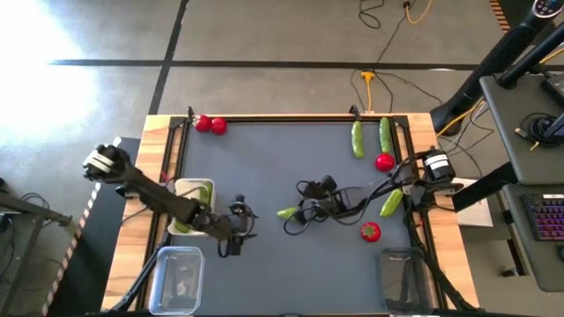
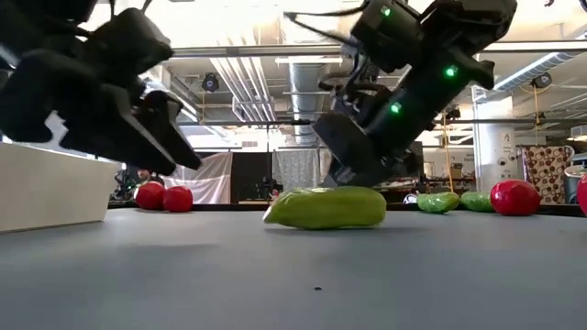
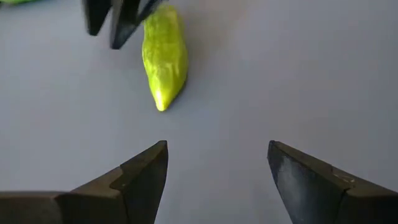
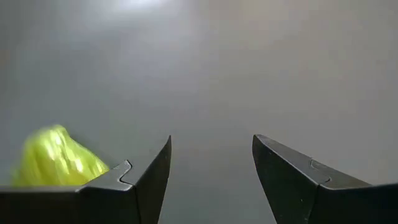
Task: Sort produce into baskets
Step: Put the green cucumber into the transparent bin
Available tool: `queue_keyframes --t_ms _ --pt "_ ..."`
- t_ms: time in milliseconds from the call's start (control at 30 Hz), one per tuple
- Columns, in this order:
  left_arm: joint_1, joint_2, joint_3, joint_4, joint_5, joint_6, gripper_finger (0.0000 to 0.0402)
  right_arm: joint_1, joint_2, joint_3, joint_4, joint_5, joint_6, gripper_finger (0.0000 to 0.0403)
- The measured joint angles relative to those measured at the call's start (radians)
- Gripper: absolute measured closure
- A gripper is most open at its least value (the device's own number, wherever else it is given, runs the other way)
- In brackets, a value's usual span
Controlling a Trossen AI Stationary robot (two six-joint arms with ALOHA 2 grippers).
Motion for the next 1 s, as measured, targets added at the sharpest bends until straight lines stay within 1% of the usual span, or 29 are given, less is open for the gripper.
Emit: queue_keyframes --t_ms 100,167,233,333,467,633,700,833,1000 --pt "0.004 0.078 0.046 0.051 -0.022 -0.029 0.0142 0.003 0.000 0.000 0.056 -0.018 -0.039 0.0184" --pt "0.015 0.125 0.076 0.057 -0.034 -0.027 0.0139 0.005 0.000 0.000 0.065 -0.017 -0.051 0.0184" --pt "0.032 0.165 0.103 0.054 -0.077 -0.010 0.0132 0.006 0.000 0.001 0.065 -0.016 -0.052 0.0184" --pt "0.069 0.213 0.137 0.103 -0.074 0.039 0.0118 0.006 0.000 -0.001 0.062 -0.014 -0.051 0.0184" --pt "0.132 0.268 0.180 0.122 -0.026 0.101 0.0103 0.007 0.000 -0.002 0.053 -0.014 -0.052 0.0184" --pt "0.217 0.323 0.218 0.178 0.121 0.110 0.0099 0.023 0.000 -0.002 0.047 -0.014 -0.054 0.0184" --pt "0.243 0.345 0.231 0.190 0.162 0.118 0.0098 0.029 0.000 -0.002 0.045 -0.013 -0.054 0.0184" --pt "0.281 0.406 0.263 0.215 0.176 0.118 0.0098 0.044 0.000 -0.002 0.042 -0.010 -0.057 0.0184" --pt "0.286 0.511 0.323 0.247 0.180 0.121 0.0098 0.057 -0.002 -0.002 0.034 -0.010 -0.053 0.0184"
